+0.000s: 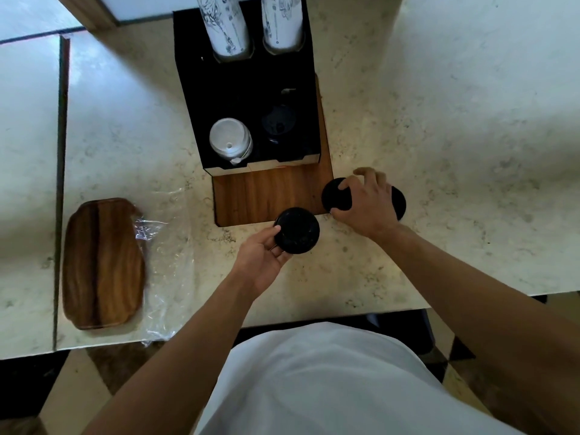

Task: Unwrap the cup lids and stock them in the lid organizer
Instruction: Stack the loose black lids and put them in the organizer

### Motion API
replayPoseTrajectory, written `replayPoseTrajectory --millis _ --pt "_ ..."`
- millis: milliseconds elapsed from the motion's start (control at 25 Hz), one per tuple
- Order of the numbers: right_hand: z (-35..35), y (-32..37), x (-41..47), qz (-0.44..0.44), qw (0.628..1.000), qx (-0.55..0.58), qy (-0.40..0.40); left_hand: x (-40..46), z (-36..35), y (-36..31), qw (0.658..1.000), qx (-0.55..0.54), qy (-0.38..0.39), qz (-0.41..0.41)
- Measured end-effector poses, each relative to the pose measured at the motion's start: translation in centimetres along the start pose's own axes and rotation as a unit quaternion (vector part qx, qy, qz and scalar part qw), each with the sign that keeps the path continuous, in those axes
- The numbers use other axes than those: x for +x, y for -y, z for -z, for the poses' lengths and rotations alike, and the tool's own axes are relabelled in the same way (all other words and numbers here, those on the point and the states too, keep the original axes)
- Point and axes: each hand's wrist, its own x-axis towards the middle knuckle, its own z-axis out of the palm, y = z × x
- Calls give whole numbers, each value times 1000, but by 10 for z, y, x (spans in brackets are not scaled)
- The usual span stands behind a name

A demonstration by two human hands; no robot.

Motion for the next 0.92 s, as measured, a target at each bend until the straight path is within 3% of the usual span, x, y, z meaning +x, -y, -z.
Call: replayPoseTrajectory --millis 80,200,320,440,640,920 --pt "-2 0 5 11 998 -30 51 -1 3 -2 1000 -11 -9 0" --pt "-2 3 4 6 999 -26 23 -1 7 -3 1000 -23 -18 -2" --pt "4 15 -10 -15 987 155 -38 1 9 -3 1000 -21 -23 -5" --pt "10 38 -35 29 957 288 -14 1 8 -3 1000 -19 -9 -3" --pt "-1 56 -70 128 957 255 42 -3 2 1 1000 -7 9 6" --pt "-10 52 -78 81 954 283 59 -5 -4 9 1000 -5 27 6"
